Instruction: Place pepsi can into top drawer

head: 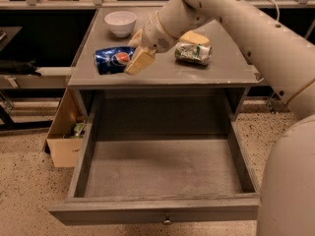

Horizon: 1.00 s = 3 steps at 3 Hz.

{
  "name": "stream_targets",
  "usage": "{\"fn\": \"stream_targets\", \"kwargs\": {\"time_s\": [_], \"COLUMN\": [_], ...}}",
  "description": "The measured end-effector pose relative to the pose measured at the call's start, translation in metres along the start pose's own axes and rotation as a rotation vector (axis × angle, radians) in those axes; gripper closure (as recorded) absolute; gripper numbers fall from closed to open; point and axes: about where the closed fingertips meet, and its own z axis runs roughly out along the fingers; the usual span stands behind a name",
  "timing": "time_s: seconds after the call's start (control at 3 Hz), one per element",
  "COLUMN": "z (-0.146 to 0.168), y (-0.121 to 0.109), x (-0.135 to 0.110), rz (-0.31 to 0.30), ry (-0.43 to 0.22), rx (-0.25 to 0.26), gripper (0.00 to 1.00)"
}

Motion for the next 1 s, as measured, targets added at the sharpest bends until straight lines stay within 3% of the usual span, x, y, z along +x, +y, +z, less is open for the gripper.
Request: {"fn": "stream_targets", "kwargs": {"time_s": [0.33, 0.67, 1.0], "z": [0.0, 0.003, -0.004], "y": [0.0, 0.029, 0.074], "x": [0.0, 0.023, 0.042], "rz": [0.0, 0.031, 0.06], "ry": [0.0, 0.033, 0.083], "rx": [0.0, -0.027, -0.044], "gripper": [1.0, 1.0, 1.0]}}
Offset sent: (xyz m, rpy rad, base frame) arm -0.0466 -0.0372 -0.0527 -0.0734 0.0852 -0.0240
